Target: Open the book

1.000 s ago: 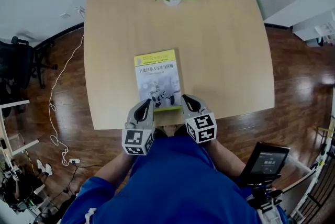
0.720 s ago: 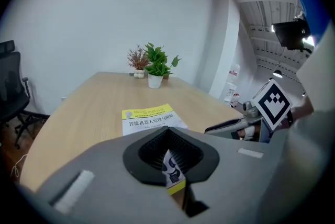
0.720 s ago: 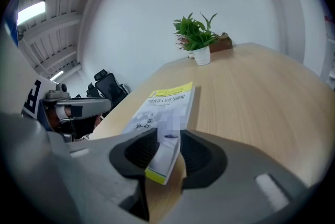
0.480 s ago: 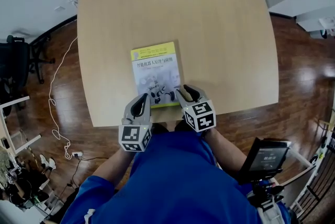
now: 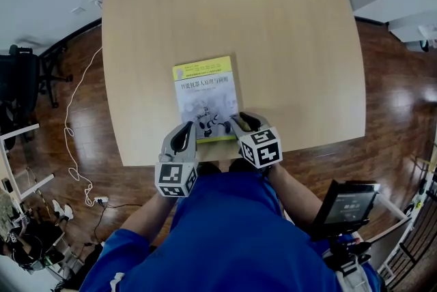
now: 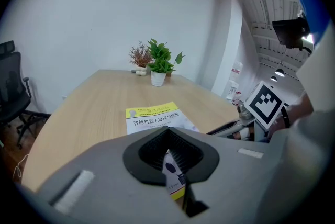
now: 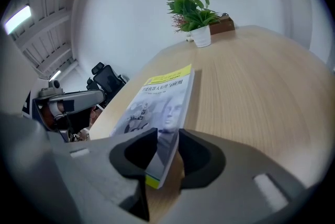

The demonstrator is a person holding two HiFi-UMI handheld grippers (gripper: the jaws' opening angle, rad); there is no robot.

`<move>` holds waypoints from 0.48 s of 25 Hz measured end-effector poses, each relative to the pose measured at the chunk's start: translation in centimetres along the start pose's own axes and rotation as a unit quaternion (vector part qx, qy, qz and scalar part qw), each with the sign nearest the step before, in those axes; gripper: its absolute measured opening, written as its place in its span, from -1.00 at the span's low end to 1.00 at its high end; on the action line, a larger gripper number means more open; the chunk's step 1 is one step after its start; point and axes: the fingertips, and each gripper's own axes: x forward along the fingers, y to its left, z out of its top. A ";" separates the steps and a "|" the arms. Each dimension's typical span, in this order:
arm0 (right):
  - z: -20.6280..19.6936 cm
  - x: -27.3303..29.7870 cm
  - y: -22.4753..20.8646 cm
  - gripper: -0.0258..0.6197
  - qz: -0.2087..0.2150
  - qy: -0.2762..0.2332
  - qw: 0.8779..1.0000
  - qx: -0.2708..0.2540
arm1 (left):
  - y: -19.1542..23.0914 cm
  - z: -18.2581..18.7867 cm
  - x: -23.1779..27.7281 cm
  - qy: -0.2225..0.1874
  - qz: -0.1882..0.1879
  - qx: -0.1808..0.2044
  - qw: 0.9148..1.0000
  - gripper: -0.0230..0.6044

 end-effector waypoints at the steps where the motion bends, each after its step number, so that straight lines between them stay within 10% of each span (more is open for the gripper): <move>1: 0.0 0.1 0.1 -0.53 0.000 0.002 1.000 -0.001 | 0.0 0.0 0.0 0.000 0.000 0.000 1.000 -0.91; 12: 0.2 -0.1 0.5 -0.54 -0.009 0.011 1.000 -0.022 | 0.5 0.1 0.4 -0.003 -0.001 -0.002 1.000 -0.91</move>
